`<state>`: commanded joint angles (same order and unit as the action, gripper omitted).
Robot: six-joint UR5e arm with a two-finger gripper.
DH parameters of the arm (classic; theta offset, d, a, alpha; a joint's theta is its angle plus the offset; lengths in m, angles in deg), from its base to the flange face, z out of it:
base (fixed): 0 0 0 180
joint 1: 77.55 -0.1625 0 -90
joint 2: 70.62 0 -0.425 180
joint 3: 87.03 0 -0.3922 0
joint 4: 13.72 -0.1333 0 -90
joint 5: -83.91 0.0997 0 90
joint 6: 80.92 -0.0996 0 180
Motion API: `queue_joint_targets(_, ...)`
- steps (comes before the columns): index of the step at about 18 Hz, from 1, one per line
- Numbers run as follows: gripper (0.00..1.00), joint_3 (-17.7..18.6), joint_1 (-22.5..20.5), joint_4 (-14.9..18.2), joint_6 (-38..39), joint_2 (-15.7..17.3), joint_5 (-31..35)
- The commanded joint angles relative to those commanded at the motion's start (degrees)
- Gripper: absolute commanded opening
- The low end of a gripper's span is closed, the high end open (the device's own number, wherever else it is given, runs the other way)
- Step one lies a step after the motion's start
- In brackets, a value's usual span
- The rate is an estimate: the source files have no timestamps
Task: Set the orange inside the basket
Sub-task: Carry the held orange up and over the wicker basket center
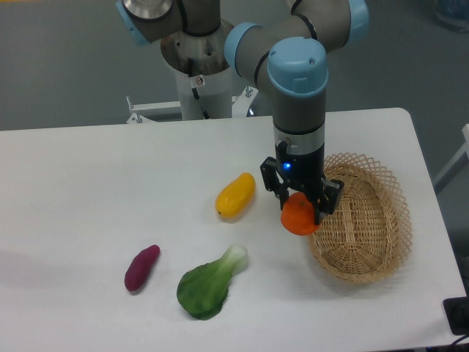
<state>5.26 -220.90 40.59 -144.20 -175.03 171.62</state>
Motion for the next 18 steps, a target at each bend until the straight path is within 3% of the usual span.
queue_joint_targets(11, 0.58, 0.9, -0.4, -0.1, -2.3, 0.0, 0.4)
queue_joint_targets(18, 0.58, 6.5, -7.7, -0.3, -15.4, 1.9, 0.1)
